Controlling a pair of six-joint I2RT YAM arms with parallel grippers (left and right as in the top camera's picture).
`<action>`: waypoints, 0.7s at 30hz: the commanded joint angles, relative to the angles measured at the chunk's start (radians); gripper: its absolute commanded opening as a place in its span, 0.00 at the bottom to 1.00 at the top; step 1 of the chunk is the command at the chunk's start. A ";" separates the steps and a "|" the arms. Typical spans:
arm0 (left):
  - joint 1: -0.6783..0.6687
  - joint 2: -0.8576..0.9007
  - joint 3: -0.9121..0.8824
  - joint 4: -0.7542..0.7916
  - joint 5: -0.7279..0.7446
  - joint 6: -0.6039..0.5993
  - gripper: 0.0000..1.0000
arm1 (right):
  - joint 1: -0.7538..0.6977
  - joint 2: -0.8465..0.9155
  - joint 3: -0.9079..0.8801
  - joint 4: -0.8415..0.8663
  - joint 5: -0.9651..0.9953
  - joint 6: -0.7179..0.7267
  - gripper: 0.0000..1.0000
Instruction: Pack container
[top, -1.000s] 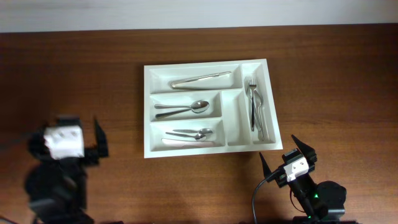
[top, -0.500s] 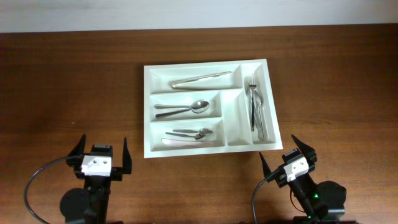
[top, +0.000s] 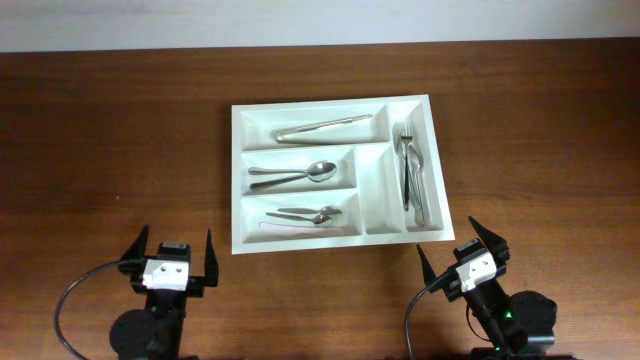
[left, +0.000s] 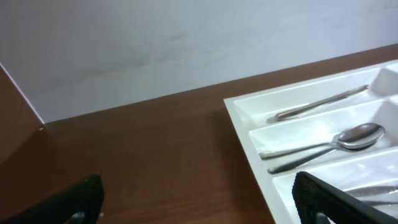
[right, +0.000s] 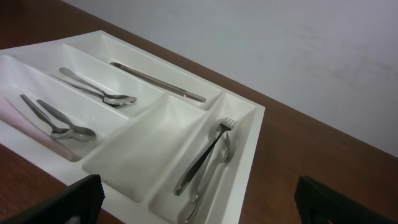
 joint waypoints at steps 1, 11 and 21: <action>-0.010 -0.023 -0.027 0.002 0.014 0.009 0.99 | -0.005 -0.010 -0.007 0.000 -0.013 0.013 0.99; -0.010 -0.023 -0.037 -0.030 0.014 0.009 0.99 | -0.005 -0.010 -0.007 0.000 -0.013 0.012 0.99; -0.010 -0.023 -0.037 -0.152 0.014 0.009 0.99 | -0.005 -0.010 -0.007 0.000 -0.013 0.013 0.99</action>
